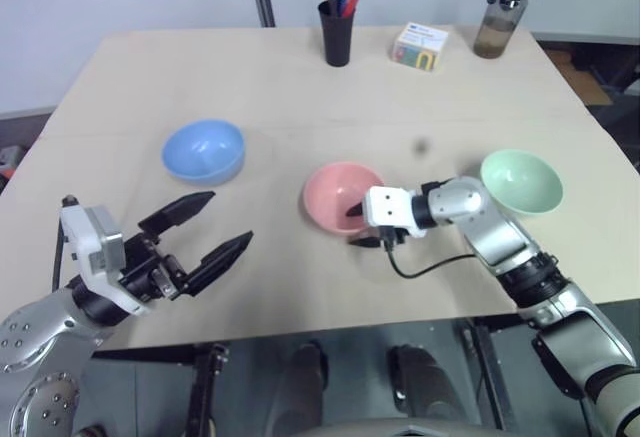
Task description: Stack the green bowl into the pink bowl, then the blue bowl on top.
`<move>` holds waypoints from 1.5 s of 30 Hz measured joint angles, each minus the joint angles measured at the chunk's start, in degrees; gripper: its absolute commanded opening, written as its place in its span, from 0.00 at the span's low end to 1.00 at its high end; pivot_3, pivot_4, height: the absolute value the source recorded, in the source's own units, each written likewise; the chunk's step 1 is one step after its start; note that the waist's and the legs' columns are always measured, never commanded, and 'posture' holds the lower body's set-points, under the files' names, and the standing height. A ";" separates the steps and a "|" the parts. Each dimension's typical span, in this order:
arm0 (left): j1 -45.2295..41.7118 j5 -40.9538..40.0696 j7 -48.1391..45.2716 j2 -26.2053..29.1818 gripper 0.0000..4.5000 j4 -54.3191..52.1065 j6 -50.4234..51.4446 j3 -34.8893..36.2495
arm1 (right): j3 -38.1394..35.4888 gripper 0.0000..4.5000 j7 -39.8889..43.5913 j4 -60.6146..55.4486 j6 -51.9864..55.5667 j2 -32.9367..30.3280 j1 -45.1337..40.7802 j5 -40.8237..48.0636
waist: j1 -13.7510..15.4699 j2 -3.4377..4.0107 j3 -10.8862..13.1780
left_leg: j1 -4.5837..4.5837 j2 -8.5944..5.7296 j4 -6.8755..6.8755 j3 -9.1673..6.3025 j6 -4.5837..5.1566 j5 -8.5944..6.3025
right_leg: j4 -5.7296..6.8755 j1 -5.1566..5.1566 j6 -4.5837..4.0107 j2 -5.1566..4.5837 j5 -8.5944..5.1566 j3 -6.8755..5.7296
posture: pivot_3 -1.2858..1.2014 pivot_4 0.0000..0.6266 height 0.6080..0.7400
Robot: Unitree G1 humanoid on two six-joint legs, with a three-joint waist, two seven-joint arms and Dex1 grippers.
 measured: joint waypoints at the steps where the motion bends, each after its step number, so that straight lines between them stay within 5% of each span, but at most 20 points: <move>1: -0.33 -0.06 -0.78 0.45 1.00 0.20 0.19 -0.56 | -0.53 0.82 -0.02 -2.23 1.65 -0.68 0.70 0.56 | 0.04 0.00 0.00 | -0.01 0.00 0.00 -0.01 0.00 0.00 | 0.00 0.00 0.00 0.00 0.00 0.00 | 0.52 0.24 1.00; 10: -15.43 -1.44 -14.22 6.36 1.00 9.29 2.75 -12.21 | -23.74 0.82 -9.28 -33.08 33.50 -9.93 13.57 12.37 | 1.22 -0.04 -0.06 | 0.01 0.01 0.02 0.01 0.00 0.00 | -0.04 0.00 0.07 -0.02 -0.05 -0.03 | 0.52 0.24 1.00; 17: -25.56 2.41 -18.43 5.61 1.00 14.42 2.03 -19.96 | -27.70 0.82 -28.40 -26.11 37.74 -8.94 16.14 4.84 | 0.94 -0.03 -0.05 | -0.01 0.00 0.02 0.10 0.01 0.00 | -0.04 -0.03 0.00 -0.01 0.00 0.05 | 0.52 0.24 1.00; 22: -26.20 3.11 -18.85 5.36 1.00 15.21 2.01 -20.80 | -26.56 0.82 -34.42 -17.88 39.19 -7.92 15.47 2.42 | 0.84 -0.02 -0.04 | -0.05 0.00 0.01 0.10 0.02 0.00 | -0.05 -0.04 0.01 -0.01 0.00 0.07 | 0.52 0.24 1.00; 25: -24.99 3.38 -18.60 5.36 1.00 14.97 2.02 -20.54 | -26.53 0.67 -34.87 -14.63 39.78 -7.82 14.34 3.08 | 0.55 -0.02 -0.04 | -0.02 0.00 0.01 0.09 0.03 0.00 | -0.05 -0.01 0.02 -0.01 0.00 0.07 | 0.52 0.24 1.00; 33: -21.66 3.34 -16.74 5.05 1.00 12.89 2.07 -18.43 | -26.10 0.02 -34.80 -12.40 38.79 -7.99 12.69 3.68 | -0.04 -0.02 -0.04 | -0.03 0.00 0.02 0.07 0.03 0.00 | -0.05 -0.01 0.03 0.00 0.00 0.06 | 0.52 0.24 1.00; 39: -19.61 3.29 -14.34 4.36 1.00 11.71 2.17 -16.96 | -24.63 0.02 -32.88 -12.57 37.35 -9.46 11.42 4.55 | -0.15 -0.01 -0.03 | -0.02 0.00 0.02 0.07 0.03 0.00 | -0.04 -0.01 0.03 0.00 0.00 0.06 | 0.52 0.24 1.00; 45: -14.80 6.73 -4.82 1.87 1.00 9.68 2.27 -15.26 | -20.00 0.02 -16.78 -27.67 29.59 -0.35 5.71 23.77 | -0.63 0.05 0.00 | 0.01 0.25 -0.03 -0.03 0.04 -0.01 | -0.01 -0.02 0.27 0.26 0.09 0.00 | 0.52 0.24 1.00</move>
